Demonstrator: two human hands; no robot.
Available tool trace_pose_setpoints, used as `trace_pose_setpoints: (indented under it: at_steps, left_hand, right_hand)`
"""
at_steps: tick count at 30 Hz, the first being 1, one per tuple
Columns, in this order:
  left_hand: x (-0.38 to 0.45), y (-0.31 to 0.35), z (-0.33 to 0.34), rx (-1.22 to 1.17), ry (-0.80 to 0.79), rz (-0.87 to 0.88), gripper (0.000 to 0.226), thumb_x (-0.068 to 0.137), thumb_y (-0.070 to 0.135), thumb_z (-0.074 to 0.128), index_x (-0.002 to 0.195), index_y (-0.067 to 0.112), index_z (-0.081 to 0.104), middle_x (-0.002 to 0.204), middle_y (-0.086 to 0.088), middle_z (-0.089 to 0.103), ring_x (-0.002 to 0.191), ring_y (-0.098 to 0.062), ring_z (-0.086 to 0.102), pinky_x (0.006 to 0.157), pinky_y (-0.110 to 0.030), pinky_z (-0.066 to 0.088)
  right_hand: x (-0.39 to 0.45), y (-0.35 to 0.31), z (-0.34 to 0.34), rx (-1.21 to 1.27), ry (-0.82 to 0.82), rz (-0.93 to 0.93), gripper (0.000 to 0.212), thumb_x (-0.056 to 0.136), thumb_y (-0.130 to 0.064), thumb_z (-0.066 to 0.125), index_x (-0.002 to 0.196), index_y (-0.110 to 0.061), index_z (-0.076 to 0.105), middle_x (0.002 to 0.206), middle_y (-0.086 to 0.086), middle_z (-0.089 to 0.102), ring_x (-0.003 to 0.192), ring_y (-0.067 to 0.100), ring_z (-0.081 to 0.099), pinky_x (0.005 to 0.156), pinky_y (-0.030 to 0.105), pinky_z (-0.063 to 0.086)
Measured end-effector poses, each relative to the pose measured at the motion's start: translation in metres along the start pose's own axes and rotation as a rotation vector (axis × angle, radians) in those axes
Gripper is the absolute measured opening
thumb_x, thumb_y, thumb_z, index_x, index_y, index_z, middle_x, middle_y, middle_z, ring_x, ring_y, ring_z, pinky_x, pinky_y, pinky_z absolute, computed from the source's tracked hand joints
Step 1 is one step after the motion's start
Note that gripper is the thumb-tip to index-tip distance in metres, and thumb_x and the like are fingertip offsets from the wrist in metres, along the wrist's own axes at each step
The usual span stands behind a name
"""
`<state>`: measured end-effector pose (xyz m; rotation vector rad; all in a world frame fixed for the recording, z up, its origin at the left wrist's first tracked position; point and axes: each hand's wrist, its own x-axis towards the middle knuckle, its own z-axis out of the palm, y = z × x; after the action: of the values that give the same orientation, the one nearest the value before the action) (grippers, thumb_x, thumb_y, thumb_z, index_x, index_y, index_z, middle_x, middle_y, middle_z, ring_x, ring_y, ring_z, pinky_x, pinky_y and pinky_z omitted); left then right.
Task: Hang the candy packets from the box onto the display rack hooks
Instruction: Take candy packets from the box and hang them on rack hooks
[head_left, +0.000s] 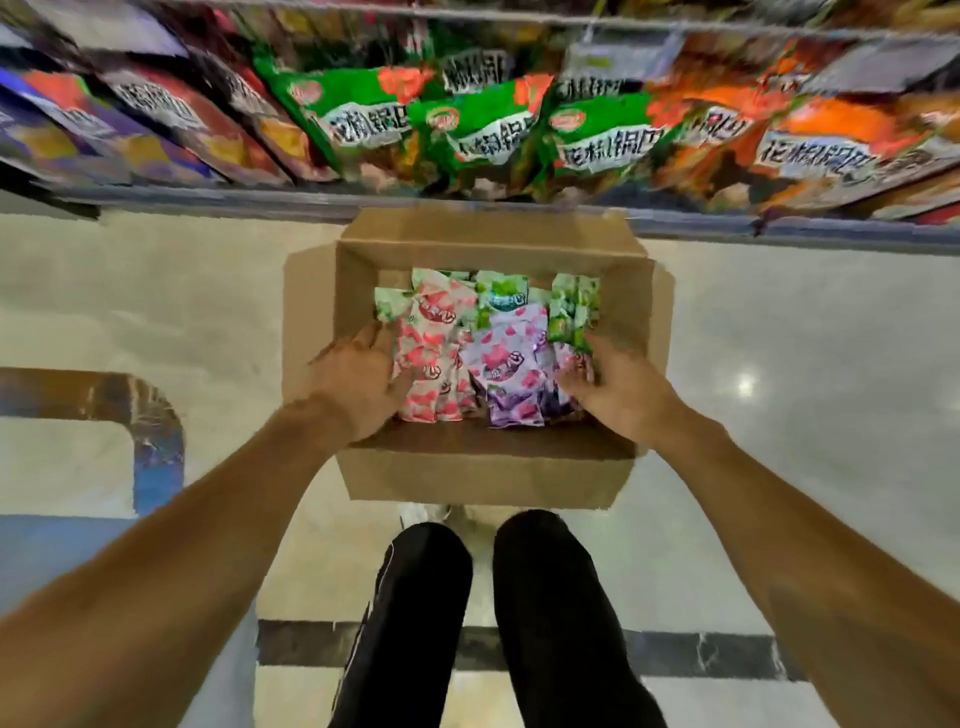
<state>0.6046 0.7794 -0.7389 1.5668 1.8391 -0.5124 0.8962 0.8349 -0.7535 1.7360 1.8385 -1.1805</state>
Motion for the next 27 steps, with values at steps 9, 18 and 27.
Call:
trace_pose_setpoints:
  at_steps: [9,18,27]
  left_hand:
    - [0.168,-0.029,0.124,-0.377,0.033,-0.167,0.072,0.104,0.049,0.047,0.16,0.013,0.02,0.157,-0.019,0.039,0.142,-0.037,0.041,0.114,-0.044,0.036]
    - [0.251,-0.029,0.173,-0.485,0.124,-0.327,0.063,0.094,0.059,0.06,0.132,0.01,0.052,0.133,-0.017,0.06,0.124,-0.039,0.056,0.103,-0.048,0.048]
    - [0.244,-0.033,0.168,-0.861,0.079,-0.367,0.043,0.082,0.039,0.084,0.114,0.019,0.065,0.112,-0.001,0.073,0.098,-0.024,0.072,0.088,-0.043,0.061]
  right_hand:
    - [0.152,0.039,0.132,0.247,-0.065,0.102,0.044,0.095,-0.054,0.061,0.127,-0.025,0.055,0.12,0.005,0.061,0.11,0.026,0.06,0.09,0.036,0.039]
    - [0.203,0.042,0.182,0.112,0.101,0.188,0.084,0.08,-0.063,0.073,0.146,-0.019,0.043,0.144,0.011,0.05,0.133,0.034,0.047,0.103,0.047,0.048]
    - [0.196,0.026,0.182,0.167,0.021,0.283,0.075,0.087,-0.055,0.072,0.138,-0.004,0.051,0.125,0.014,0.065,0.109,0.033,0.064,0.087,0.042,0.055]
